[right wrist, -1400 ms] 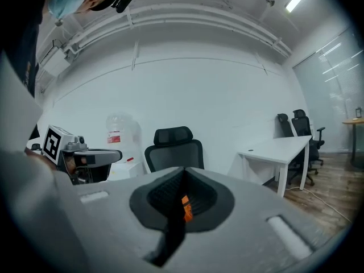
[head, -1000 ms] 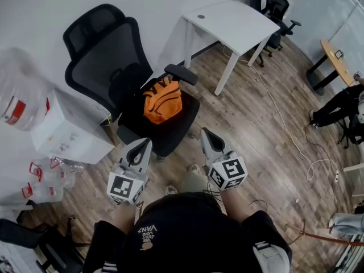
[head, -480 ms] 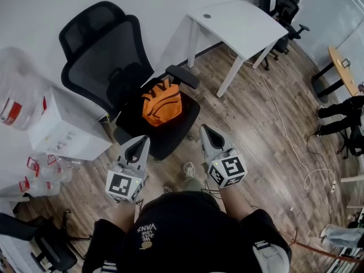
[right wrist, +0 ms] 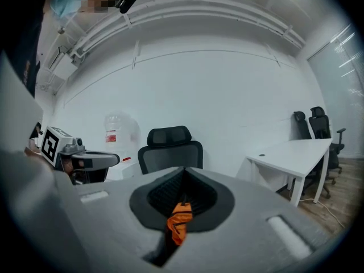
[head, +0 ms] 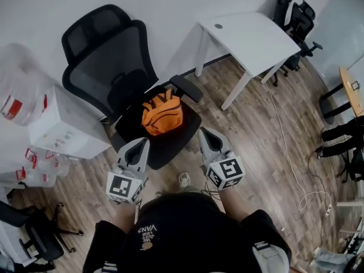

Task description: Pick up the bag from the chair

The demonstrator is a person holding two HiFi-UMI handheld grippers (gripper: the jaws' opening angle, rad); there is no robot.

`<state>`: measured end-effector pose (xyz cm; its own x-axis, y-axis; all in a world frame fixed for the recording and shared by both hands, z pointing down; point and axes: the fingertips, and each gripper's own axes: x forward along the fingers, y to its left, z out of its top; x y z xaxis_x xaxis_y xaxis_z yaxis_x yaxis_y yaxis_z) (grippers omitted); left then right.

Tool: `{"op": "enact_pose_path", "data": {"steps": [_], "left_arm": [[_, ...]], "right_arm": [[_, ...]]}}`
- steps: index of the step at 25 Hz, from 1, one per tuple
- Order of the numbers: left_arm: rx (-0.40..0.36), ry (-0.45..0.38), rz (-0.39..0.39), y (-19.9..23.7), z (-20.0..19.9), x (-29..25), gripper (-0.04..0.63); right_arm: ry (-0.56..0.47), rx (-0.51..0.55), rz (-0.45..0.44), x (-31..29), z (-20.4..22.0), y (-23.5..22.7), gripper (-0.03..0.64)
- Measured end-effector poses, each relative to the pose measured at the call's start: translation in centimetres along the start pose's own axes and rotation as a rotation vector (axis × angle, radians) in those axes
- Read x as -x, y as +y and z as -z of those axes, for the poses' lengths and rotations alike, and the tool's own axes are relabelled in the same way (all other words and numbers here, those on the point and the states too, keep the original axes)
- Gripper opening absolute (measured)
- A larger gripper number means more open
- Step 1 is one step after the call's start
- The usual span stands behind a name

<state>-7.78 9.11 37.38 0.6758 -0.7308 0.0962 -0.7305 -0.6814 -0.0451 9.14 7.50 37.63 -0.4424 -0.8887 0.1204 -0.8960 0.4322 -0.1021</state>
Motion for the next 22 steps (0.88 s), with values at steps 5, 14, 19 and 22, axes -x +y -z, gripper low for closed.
{"op": "enact_pose_path", "data": {"steps": [5, 14, 19, 22], "left_arm": [[0.000, -0.004, -0.049, -0.4, -0.3, -2.0, 0.003], [0.001, 0.011, -0.099, -1.2, -0.1, -3.8, 0.003], [0.004, 0.024, -0.112, -0.8, 0.3, -4.3, 0.003], [0.001, 0.022, -0.120, -0.3, 0.2, -4.8, 0.003]], "right_arm": [[0.005, 0.008, -0.053, -1.2, -0.1, -2.0, -0.002], [0.006, 0.018, -0.102, -1.9, 0.0, -4.4, -0.002], [0.004, 0.016, -0.111, -2.3, 0.2, -4.9, -0.002], [0.010, 0.013, -0.113, -2.9, 0.3, -5.2, -0.002]]}}
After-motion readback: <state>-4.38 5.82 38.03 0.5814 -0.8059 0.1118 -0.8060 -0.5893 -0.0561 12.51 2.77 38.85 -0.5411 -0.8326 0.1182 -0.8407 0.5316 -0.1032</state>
